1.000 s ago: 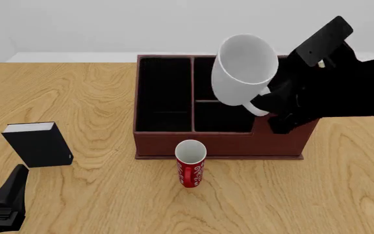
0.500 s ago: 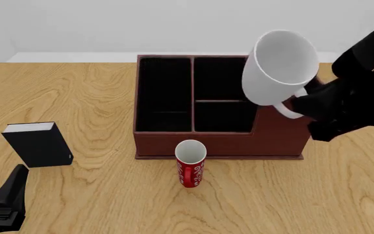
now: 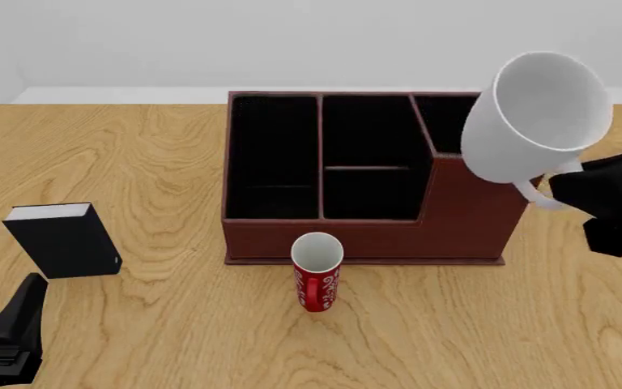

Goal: Pick up the white mug and place it to the right of the caddy.

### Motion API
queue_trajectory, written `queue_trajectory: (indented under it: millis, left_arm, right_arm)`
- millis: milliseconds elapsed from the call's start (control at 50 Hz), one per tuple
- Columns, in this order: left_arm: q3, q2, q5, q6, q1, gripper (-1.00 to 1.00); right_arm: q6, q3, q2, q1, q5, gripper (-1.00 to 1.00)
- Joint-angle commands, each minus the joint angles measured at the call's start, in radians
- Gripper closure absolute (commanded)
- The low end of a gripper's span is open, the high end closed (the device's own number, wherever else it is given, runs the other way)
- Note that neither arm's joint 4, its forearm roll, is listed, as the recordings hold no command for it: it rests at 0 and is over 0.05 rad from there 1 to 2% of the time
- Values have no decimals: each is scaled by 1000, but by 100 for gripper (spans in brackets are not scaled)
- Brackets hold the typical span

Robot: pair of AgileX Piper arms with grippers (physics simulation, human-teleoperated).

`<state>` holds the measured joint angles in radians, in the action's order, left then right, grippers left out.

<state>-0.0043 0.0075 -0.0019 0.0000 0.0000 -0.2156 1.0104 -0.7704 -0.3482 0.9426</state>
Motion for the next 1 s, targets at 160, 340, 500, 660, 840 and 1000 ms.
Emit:
queue_trajectory:
  millis: [160,340,500,660,840,1000]
  left_arm:
    - [0,0,0,0,0,-100]
    - [0,0,0,0,0,-100]
    - [0,0,0,0,0,-100]
    - [0,0,0,0,0,-100]
    - [0,0,0,0,0,-100]
    - [0,0,0,0,0,-100]
  right_arm:
    - [12,-51,99,120,67,100]
    - [9,-51,153,186,111,100]
    - [6,-38,196,247,143,100]
    - [2,-20,227,303,170,100]
    - [-3,8,243,344,194,100]
    - [1,31,243,396,198,100]
